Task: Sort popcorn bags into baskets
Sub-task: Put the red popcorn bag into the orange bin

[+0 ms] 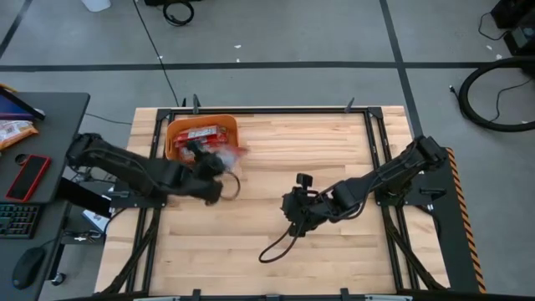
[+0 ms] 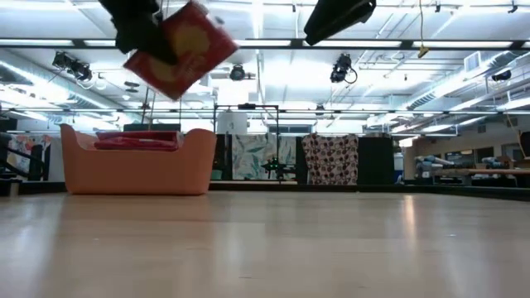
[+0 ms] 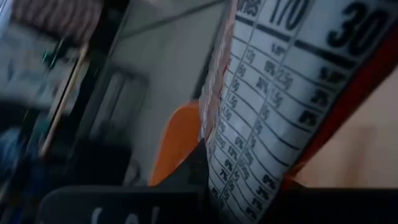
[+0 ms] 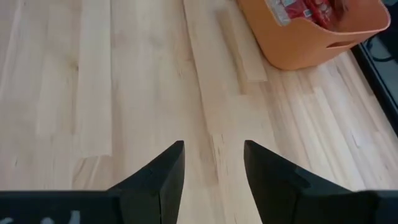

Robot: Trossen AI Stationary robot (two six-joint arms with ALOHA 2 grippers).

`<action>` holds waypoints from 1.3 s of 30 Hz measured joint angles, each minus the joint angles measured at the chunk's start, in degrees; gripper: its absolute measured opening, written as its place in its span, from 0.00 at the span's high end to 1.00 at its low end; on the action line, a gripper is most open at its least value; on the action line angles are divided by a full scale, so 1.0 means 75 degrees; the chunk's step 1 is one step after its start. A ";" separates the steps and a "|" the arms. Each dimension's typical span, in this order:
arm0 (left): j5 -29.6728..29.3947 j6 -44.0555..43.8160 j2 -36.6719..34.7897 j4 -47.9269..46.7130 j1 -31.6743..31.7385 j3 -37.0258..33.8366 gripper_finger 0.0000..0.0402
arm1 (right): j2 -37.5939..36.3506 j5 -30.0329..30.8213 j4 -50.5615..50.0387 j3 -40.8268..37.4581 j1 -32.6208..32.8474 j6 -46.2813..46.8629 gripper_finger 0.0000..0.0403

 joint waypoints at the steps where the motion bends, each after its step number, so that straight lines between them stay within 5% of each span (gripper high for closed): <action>1: -0.0045 -0.0225 -0.0119 -0.0355 0.0234 0.0000 0.91 | 0.0003 -0.0008 -0.0019 -0.0003 0.0005 0.0000 0.58; 8: -0.0053 -0.0827 -0.0120 -0.1957 0.2480 -0.0006 0.90 | 0.0255 -0.0038 -0.0111 -0.0021 0.0003 0.0154 0.58; 21: 0.2680 0.3379 0.0575 0.0154 0.5638 -0.0492 0.89 | 0.0280 -0.0304 -0.0002 -0.0554 0.0012 0.0413 0.58; 31: 0.2461 0.3924 0.0582 0.0124 0.5894 -0.1090 0.71 | 0.0280 -0.0328 0.0036 -0.0653 0.0055 0.0443 0.58; 34: 0.1913 0.3857 0.0269 0.0134 0.5710 -0.1086 0.64 | 0.0280 -0.0314 0.0033 -0.0653 0.0055 0.0440 0.58; 39: 0.2376 0.3668 -0.0717 0.0421 0.5343 -0.1081 0.56 | 0.0280 -0.0308 -0.0064 -0.0653 0.0062 0.0437 0.58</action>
